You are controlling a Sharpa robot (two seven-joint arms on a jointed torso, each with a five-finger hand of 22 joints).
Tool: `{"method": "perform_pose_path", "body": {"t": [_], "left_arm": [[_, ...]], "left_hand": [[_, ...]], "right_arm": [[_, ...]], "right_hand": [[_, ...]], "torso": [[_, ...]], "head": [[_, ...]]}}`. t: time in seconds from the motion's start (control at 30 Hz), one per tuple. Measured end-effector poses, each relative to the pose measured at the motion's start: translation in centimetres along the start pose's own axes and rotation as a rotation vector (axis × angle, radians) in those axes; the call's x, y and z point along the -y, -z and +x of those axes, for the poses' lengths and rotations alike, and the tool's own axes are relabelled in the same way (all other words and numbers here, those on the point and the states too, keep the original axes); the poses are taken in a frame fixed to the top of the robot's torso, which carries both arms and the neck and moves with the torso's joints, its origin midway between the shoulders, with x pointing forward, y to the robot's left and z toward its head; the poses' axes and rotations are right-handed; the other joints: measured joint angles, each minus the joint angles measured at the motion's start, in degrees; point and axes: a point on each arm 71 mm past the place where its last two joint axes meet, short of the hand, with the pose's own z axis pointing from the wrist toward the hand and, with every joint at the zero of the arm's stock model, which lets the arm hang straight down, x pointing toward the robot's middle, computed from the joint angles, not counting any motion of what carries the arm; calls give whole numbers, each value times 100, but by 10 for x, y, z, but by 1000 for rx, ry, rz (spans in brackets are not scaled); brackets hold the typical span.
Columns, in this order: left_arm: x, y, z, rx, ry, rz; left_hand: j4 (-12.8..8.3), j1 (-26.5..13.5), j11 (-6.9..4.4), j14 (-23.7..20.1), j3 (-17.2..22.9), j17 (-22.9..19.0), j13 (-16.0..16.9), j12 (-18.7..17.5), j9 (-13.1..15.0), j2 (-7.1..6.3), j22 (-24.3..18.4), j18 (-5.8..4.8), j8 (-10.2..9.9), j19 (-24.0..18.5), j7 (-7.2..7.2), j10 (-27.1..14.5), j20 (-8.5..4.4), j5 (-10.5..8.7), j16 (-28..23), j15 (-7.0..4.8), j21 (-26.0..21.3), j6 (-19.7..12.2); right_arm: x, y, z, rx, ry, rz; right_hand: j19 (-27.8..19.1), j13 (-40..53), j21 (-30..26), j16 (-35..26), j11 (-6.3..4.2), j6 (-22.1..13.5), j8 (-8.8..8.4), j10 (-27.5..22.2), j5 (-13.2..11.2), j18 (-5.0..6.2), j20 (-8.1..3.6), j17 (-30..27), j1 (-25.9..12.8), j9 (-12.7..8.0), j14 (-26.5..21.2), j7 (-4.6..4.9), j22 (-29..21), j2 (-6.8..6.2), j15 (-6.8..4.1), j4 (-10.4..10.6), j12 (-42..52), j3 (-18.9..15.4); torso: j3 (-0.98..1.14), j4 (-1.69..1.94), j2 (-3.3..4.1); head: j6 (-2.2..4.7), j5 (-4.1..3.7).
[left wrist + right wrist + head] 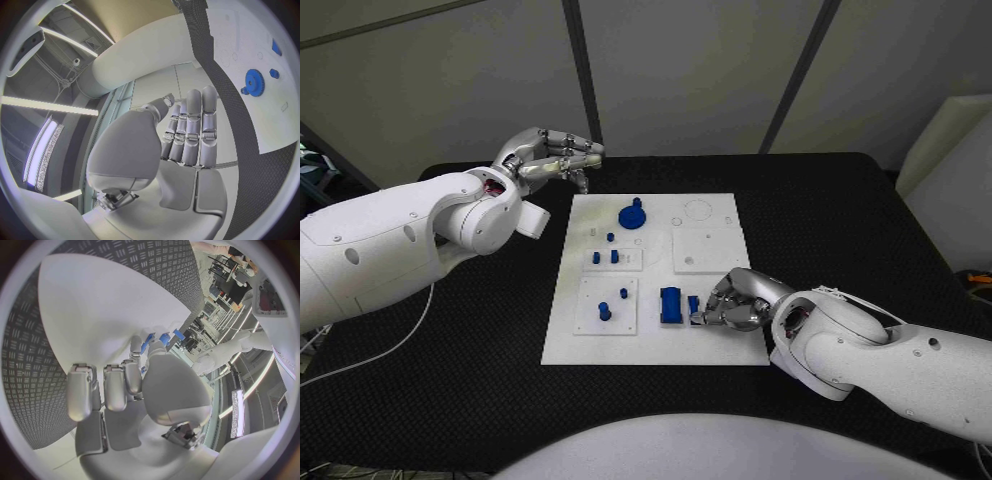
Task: Assemble the parts on the task board
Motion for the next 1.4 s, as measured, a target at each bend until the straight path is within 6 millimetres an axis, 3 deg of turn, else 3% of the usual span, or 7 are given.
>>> {"method": "perform_pose_path", "body": {"t": [0.4, 0.57, 0.77, 0.97, 1.17, 1.23, 1.4], "left_arm": [[0, 0, 0, 1, 0, -1], [-2, -2, 3, -1, 14, -3], [-7, -7, 3, 24, 66, -8], [-16, -19, -5, 109, 133, -10], [-31, -33, -5, 199, 194, -9], [-37, -38, -3, 222, 207, -11], [-50, -48, 3, 277, 234, -17]], "left_hand": [[0, -3, 12, 0, 0, -7, -9, 35, 0, 3, -5, 0, 20, -2, 21, -12, 2, 0, 0, 0, -23, -21], [116, -185, -2, 0, -116, -14, -15, 96, 0, -41, -37, 0, 24, -21, 1, -42, 21, 0, 0, 0, -67, -41], [258, -341, -32, -181, -517, -77, -15, 242, 14, -83, -166, 0, 133, -113, -68, -14, 78, 0, -102, 18, -293, -13], [424, -266, -22, -956, -836, -656, -250, -3, -27, -8, -808, -1, 64, -1072, -122, 26, 246, 0, -1297, 203, -1302, -59], [594, -227, 289, -1471, -1183, -1351, -737, -831, -169, 94, -1950, 0, -270, -2231, -224, -3, 719, 0, -3019, 618, -2695, -137], [638, -220, 320, -1708, -1386, -1594, -881, -1181, -202, 159, -2320, -1, -433, -2604, -277, -149, 878, 0, -3542, 679, -2964, -172], [638, -83, 211, -1791, -1807, -2025, -924, -1791, -202, 358, -3507, -6, -780, -3882, -300, -362, 947, 0, -4253, 665, -3084, -190]], "right_arm": [[3, 7, -7, 6, -32, -39], [10, -2, -36, 33, -143, -111], [27, -29, -82, 98, -368, -159], [33, -66, -115, 184, -614, -210], [40, -102, -136, 285, -774, -238], [43, -110, -139, 309, -807, -238], [50, -122, -144, 353, -872, -242]], "right_hand": [[-288, -133, -451, -368, 84, -151, -74, -168, 34, 1, 9, -230, -77, -34, 0, 93, -1, -113, 0, 91, -415, -234], [-1200, -944, -1618, -1431, 213, -460, -272, -877, 16, 321, 124, -1384, 265, -107, -101, 247, -486, -80, 154, -21, -1471, -248], [-2604, -2862, -3925, -3957, 452, -836, -738, -2030, -1043, 718, 305, -3610, 1035, -332, -879, 521, -2380, 142, 358, -388, -3869, -24], [-3269, -4542, -5374, -5765, 742, -872, -1275, -2173, -1260, 718, 643, -4446, 1402, -722, -1814, 708, -3390, 235, 733, -466, -5456, 8], [-3636, -6215, -6897, -7359, 1020, -799, -1903, -2164, -1335, 717, 1128, -5637, 1494, -1268, -2505, 803, -4583, 256, 1190, -624, -6557, 71], [-3673, -6494, -7186, -7626, 1138, -877, -1969, -2352, -1335, 717, 1227, -5912, 1375, -1402, -2669, 881, -4837, 256, 1294, -705, -6793, 93], [-3607, -6936, -7730, -7732, 1247, -925, -1970, -2477, -1335, 716, 1328, -6501, 1096, -1684, -2827, 963, -5381, 307, 1391, -962, -6933, 176]], "torso": [[3, -13, -20], [-4, 3, -56], [-38, 32, -157], [-91, 18, -315], [-119, -37, -467], [-118, -43, -508], [-101, -35, -594]], "head": [[41, 10], [149, 2], [347, -48], [656, -75], [977, -92], [1026, -79], [1077, -35]]}}
